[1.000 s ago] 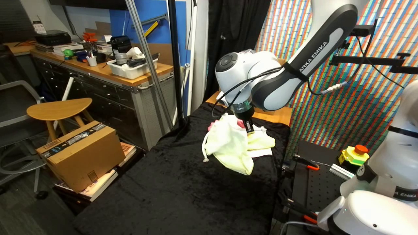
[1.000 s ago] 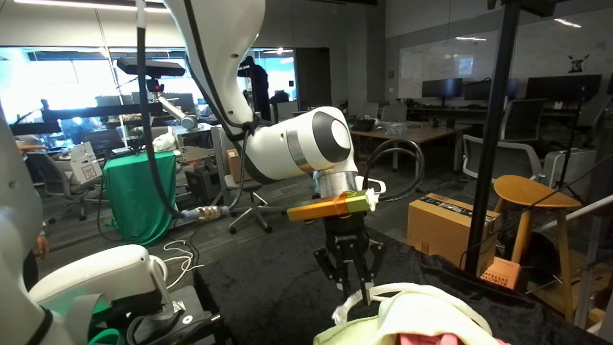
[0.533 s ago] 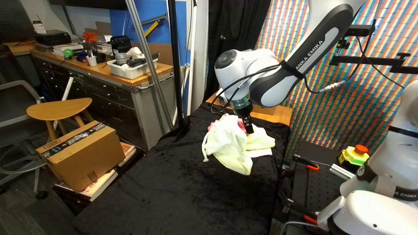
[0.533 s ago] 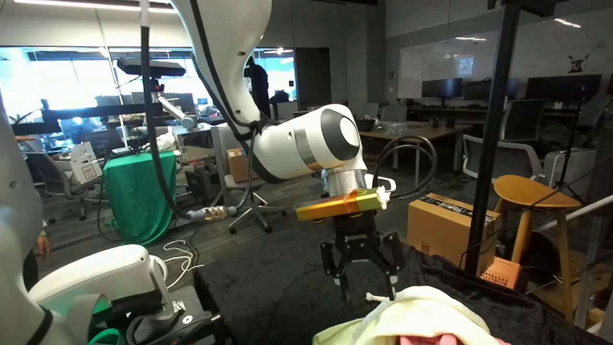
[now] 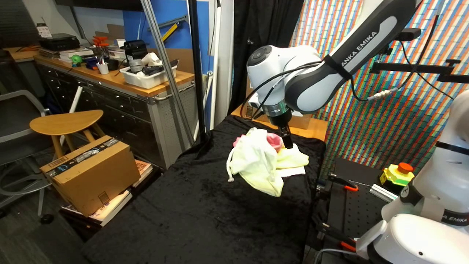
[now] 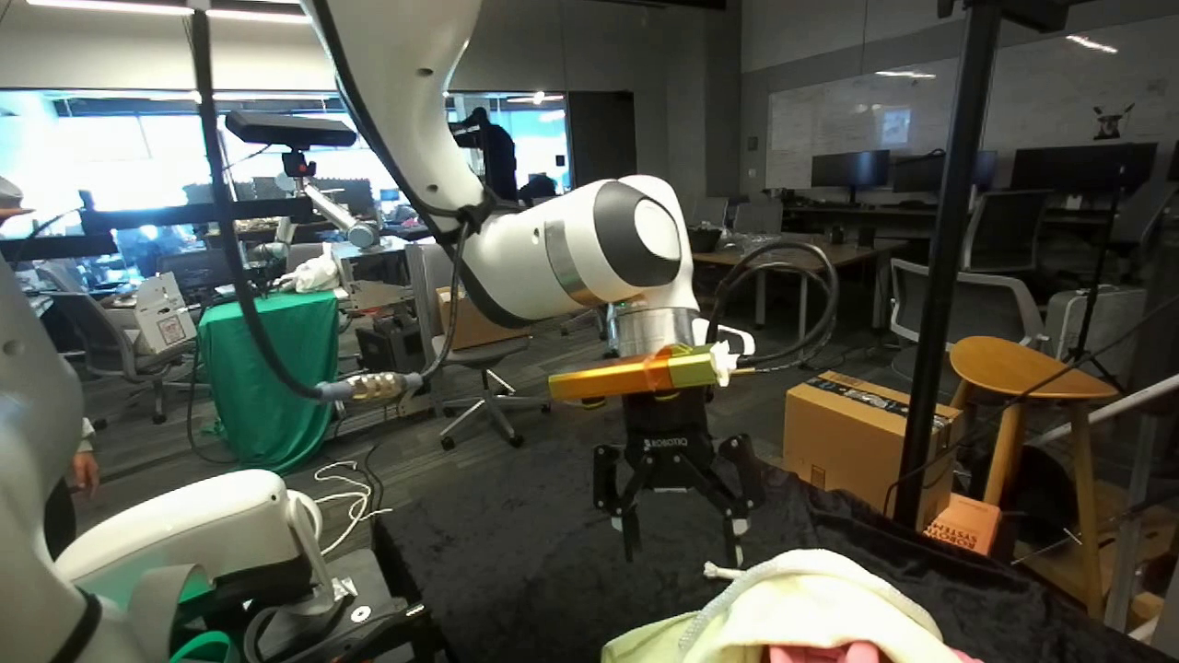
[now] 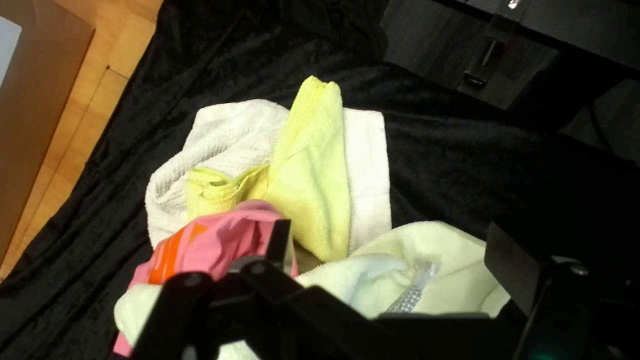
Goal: Pile up all the objects on the table
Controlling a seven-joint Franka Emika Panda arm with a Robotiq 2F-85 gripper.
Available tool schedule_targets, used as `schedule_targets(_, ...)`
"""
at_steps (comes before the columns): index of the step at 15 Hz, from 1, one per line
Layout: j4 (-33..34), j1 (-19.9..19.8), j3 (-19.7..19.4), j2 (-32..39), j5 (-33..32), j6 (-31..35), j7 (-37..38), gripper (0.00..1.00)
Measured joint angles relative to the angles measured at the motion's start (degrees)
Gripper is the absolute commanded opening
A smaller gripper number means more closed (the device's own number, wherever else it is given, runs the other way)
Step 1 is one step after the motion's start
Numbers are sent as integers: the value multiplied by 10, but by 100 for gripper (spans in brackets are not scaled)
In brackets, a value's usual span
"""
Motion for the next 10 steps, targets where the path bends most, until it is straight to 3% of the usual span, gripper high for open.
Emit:
schedule_targets(6, -65, 0, 1, -117, 108, -16, -97, 100)
schedule_targets(10, -122, 0, -16, -213, 123, -17, -161, 100)
